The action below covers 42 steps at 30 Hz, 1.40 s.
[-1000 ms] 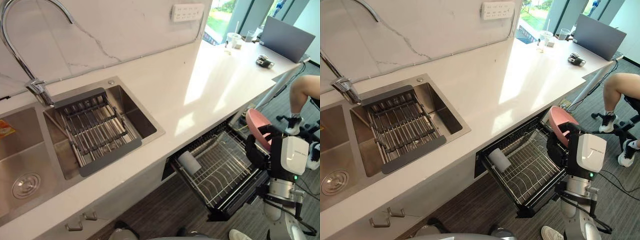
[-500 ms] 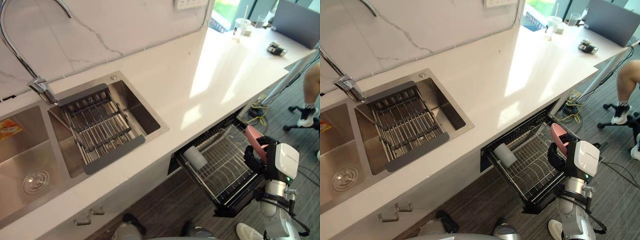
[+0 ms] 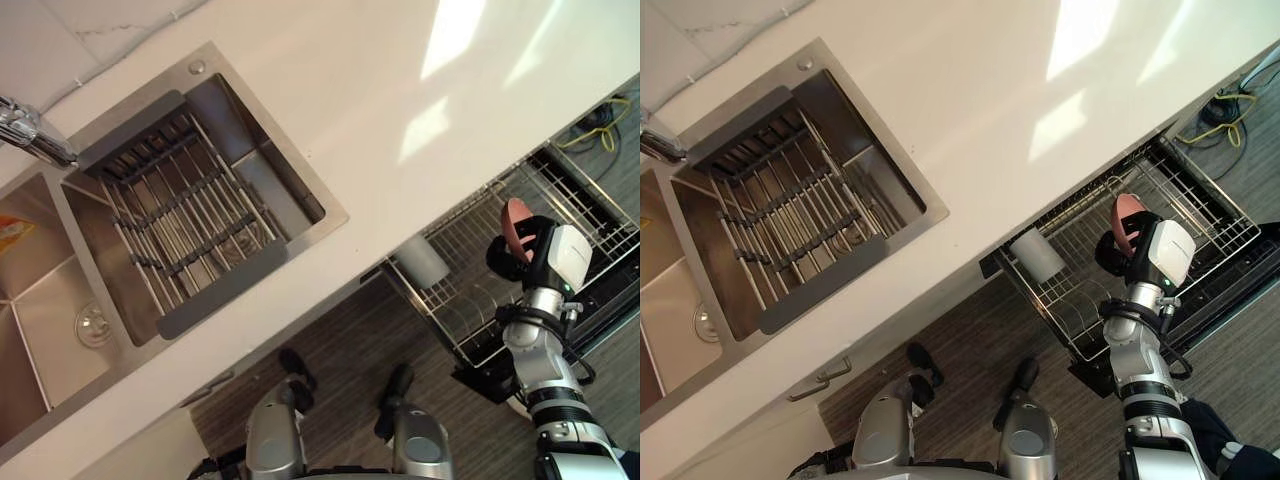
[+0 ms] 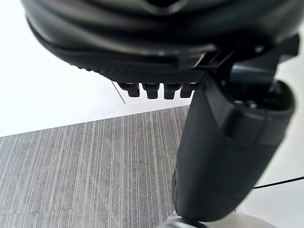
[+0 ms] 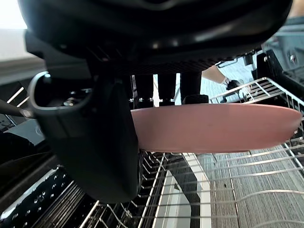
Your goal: Walk over to the sink, pick up the cup, carry it to the dishwasher, place the cup inside the dishwasher, then close the dishwasher door
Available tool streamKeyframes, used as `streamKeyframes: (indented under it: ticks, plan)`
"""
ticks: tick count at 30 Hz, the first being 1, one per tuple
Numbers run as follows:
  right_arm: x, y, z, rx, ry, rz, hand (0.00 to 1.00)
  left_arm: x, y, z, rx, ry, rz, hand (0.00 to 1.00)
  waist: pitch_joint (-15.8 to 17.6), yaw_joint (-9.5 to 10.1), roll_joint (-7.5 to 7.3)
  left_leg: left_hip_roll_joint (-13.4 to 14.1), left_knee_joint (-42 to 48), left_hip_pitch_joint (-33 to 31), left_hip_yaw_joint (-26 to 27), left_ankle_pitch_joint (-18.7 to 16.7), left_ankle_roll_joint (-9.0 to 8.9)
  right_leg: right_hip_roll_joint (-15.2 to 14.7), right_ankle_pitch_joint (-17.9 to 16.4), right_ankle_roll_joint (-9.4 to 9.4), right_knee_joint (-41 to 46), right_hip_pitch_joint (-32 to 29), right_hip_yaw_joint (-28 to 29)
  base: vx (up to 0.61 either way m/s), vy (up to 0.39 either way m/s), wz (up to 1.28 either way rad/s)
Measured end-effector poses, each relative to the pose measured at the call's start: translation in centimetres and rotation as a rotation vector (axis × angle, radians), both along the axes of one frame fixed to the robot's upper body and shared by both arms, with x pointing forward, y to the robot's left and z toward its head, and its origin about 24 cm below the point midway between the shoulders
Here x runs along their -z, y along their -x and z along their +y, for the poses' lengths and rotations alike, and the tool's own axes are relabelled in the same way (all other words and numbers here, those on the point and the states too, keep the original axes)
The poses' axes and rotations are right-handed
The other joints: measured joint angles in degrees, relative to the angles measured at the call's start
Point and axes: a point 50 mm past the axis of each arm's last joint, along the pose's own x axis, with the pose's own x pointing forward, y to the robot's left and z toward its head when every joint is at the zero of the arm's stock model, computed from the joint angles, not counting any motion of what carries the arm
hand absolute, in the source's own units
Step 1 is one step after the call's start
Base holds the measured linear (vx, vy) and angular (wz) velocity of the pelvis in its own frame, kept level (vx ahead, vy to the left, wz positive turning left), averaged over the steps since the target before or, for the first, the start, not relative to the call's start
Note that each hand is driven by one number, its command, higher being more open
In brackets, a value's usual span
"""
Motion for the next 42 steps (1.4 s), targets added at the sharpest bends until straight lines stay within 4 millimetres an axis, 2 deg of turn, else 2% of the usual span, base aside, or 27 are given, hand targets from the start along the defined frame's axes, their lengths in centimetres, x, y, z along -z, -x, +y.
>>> streamKeyframes:
  ticks: [7,9,12,17,18,22,28,33,36,37,42]
  plan:
    - [-0.5,-1.0,0.3,-0.039,0.05,0.011,0.0,-0.2,-1.2,-0.1,0.017,0.008,-0.033,1.0,0.35,0.98,0.64,-1.01,-1.51,-1.7,-1.5,1.19,-0.74,-2.1,-3.24,-0.36,5.97,-4.73,0.43,-0.01,0.021,0.03]
    - [-0.1,-1.2,1.1,-0.08,0.056,0.031,0.0,-0.2,-1.4,-0.1,0.021,0.015,-0.034,1.0,0.5,1.07,0.91,-1.21,-1.5,-2.2,-2.68,1.28,-0.86,-2.32,-3.4,-0.42,6.44,-5.14,0.42,0.01,0.023,0.05]
    - [1.7,-1.4,1.9,-0.125,0.041,0.144,0.0,-0.3,-2.3,-0.6,0.064,0.023,-0.049,1.0,1.08,1.93,2.1,-1.26,-1.4,-2.85,-3.81,1.34,-0.95,-2.36,-3.46,-0.46,6.76,-5.53,0.19,0.01,0.026,0.07]
    - [1.8,-1.6,2.7,-0.138,0.055,0.158,0.0,-0.4,-2.7,-0.4,0.071,0.015,-0.063,1.0,1.29,2.06,2.36,-1.24,-0.97,-3.31,-4.52,1.46,-1.12,-2.51,-3.74,-0.4,7.78,-5.88,-0.04,0.01,0.008,0.02]
    - [2.0,-1.7,2.8,-0.142,0.056,0.168,1.0,-0.4,-2.8,-0.4,0.071,0.014,-0.064,1.0,1.29,2.02,2.36,-1.24,-0.85,-3.31,-4.68,1.52,-1.19,-2.52,-3.87,-0.46,8.0,-5.86,-0.09,0.01,0.019,0.04]
    - [2.7,-1.5,2.8,-0.12,0.052,0.211,1.0,-0.4,-2.7,-0.3,0.078,0.007,-0.059,1.0,1.39,1.25,2.16,-1.25,-0.38,-3.5,-6.86,2.24,-2.16,-2.6,-4.62,-0.59,8.5,-4.77,-1.48,-0.01,0.012,0.16]
    - [3.7,-0.5,2.2,0.037,-0.061,0.142,1.0,-0.3,-2.7,-0.4,0.083,0.006,-0.056,1.0,1.52,1.38,1.87,-1.16,-0.42,-3.71,-7.31,2.29,-2.18,-2.62,-4.8,-0.74,8.52,-4.44,-2.14,0.0,0.036,0.08]
    - [4.8,1.6,0.1,0.205,-0.139,0.11,1.0,-0.4,-2.8,-0.2,0.063,0.006,-0.068,1.0,1.89,1.87,1.15,-0.9,-0.37,-3.62,-6.9,2.29,-2.18,-2.34,-4.5,-0.48,8.11,-3.85,-2.53,0.01,0.023,0.03]
    - [6.4,4.3,-1.8,0.344,-0.191,0.135,1.0,-0.5,-2.8,0.1,0.033,0.008,-0.074,1.0,2.16,2.07,0.5,-0.07,0.06,-3.38,-5.83,2.28,-2.17,-1.58,-4.17,-0.66,7.37,-3.25,-2.46,0.03,0.016,-0.06]
    - [7.0,5.3,-2.0,0.366,-0.204,0.134,1.0,-0.5,-2.8,0.3,0.02,0.006,-0.076,1.0,2.4,1.99,0.1,0.36,0.35,-2.85,-5.7,2.26,-2.16,-1.08,-4.1,-0.72,7.03,-2.44,-2.44,0.02,-0.004,-0.07]
    - [6.6,6.7,-1.2,0.393,-0.247,0.008,1.0,-0.6,-2.4,0.9,-0.025,-0.002,-0.081,1.0,2.28,1.75,-1.01,2.12,1.05,-0.38,-3.41,1.78,-1.67,1.11,-4.06,-0.86,4.48,1.1,-2.66,0.0,0.0,-0.03]
